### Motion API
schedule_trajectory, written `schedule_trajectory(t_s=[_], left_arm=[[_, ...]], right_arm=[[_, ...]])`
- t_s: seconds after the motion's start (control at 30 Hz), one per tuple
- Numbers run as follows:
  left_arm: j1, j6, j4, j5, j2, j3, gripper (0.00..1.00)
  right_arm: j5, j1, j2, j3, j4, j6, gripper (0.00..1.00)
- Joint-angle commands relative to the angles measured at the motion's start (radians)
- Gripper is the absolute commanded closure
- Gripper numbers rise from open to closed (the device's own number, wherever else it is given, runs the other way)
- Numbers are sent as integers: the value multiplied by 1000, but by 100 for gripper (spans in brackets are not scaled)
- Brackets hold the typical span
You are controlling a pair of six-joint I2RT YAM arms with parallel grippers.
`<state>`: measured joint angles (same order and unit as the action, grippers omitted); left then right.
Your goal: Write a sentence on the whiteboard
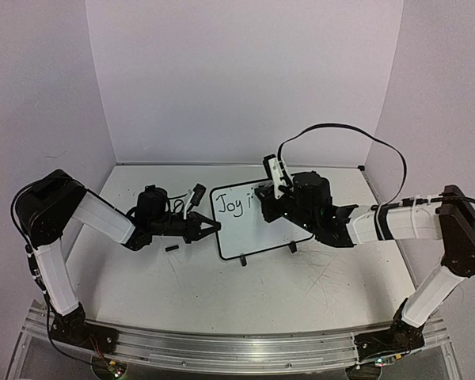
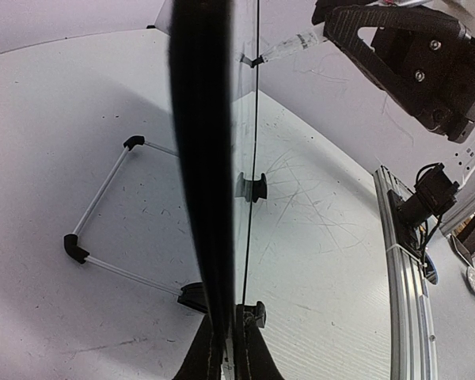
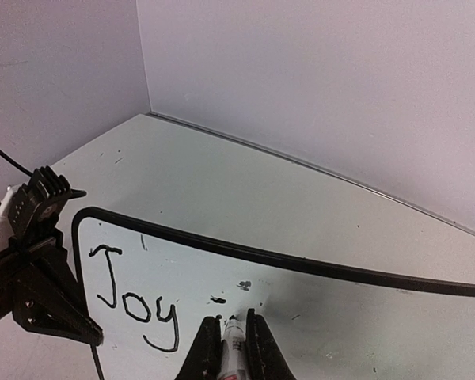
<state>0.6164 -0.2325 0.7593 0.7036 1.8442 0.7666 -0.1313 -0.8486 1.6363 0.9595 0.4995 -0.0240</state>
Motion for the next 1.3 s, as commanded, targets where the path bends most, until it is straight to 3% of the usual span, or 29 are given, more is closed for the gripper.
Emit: schedule_trajectory(t_s=[0.0, 1.27], left_arm=[[0, 61, -58, -30, -14, 23, 100], [0, 62, -58, -33, -19, 15, 100]], right_arm=[[-7, 2, 5, -24, 6, -22, 100], [-95, 5, -4, 21, 26, 11, 100]])
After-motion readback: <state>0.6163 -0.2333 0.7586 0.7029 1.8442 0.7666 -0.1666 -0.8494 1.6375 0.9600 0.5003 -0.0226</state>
